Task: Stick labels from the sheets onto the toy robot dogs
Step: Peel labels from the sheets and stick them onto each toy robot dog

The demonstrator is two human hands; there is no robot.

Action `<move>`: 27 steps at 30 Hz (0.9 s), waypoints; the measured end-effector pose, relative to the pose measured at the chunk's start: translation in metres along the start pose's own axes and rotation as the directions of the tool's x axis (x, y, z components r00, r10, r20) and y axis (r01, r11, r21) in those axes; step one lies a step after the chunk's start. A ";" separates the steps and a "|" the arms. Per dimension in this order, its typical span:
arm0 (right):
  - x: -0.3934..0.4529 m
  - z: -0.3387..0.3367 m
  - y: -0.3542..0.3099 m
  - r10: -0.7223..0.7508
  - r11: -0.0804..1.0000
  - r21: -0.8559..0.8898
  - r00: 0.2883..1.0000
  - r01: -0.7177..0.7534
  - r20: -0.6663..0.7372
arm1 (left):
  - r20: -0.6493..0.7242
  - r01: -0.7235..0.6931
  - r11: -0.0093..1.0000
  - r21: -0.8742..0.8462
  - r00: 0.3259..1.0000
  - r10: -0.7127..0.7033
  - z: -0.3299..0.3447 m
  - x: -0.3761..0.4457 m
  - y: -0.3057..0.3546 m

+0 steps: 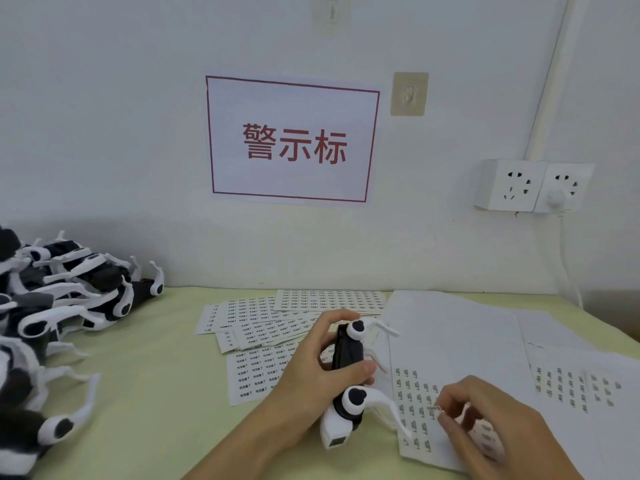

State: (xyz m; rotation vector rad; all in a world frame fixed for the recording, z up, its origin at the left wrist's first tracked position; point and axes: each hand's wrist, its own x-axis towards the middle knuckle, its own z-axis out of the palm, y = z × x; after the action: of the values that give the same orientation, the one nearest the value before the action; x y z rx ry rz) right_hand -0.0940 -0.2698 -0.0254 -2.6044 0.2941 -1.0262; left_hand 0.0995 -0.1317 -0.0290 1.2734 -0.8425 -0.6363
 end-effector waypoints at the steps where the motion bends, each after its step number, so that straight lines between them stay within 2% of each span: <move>1: 0.001 -0.002 -0.003 -0.069 0.997 -0.028 0.997 0.069 -0.031 | 0.011 -0.006 1.000 0.007 1.000 0.006 -0.001 0.000 0.000; 4: 0.006 -0.009 -0.012 -0.190 0.981 -0.053 0.977 0.185 -0.094 | 0.033 -0.003 0.996 -0.086 0.999 0.005 -0.003 0.001 0.000; 7: 0.014 -0.013 -0.017 -0.218 0.976 -0.035 0.976 0.217 -0.028 | 0.057 0.014 0.980 -0.197 0.998 -0.003 -0.006 0.002 0.000; 12: 0.042 -0.018 -0.029 -0.095 0.980 0.189 0.974 0.056 0.205 | 0.068 0.020 0.965 -0.263 0.998 -0.002 -0.005 0.001 0.003; 16: 0.085 -0.011 -0.033 0.008 0.987 0.150 0.941 -0.062 0.337 | 0.063 0.018 0.965 -0.263 0.998 -0.002 -0.004 0.000 0.006; 19: 0.116 -0.004 -0.036 0.052 0.993 0.068 0.892 -0.093 0.449 | 0.060 0.027 0.962 -0.271 0.998 -0.011 -0.004 0.000 0.007; 22: 0.132 0.001 -0.039 0.040 0.996 0.048 0.869 -0.073 0.493 | 0.049 0.028 0.959 -0.282 0.999 -0.015 -0.004 0.001 0.006; 27: 0.135 0.006 -0.040 0.021 0.995 0.075 0.882 -0.064 0.471 | 0.038 0.019 0.962 -0.274 0.999 -0.009 -0.003 0.002 0.005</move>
State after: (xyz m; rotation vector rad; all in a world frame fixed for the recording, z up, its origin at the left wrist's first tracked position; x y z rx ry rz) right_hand 0.0099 -0.2723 0.0697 -2.6459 0.1777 -0.3531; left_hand 0.1030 -0.1305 -0.0238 1.0195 -0.7463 -0.7616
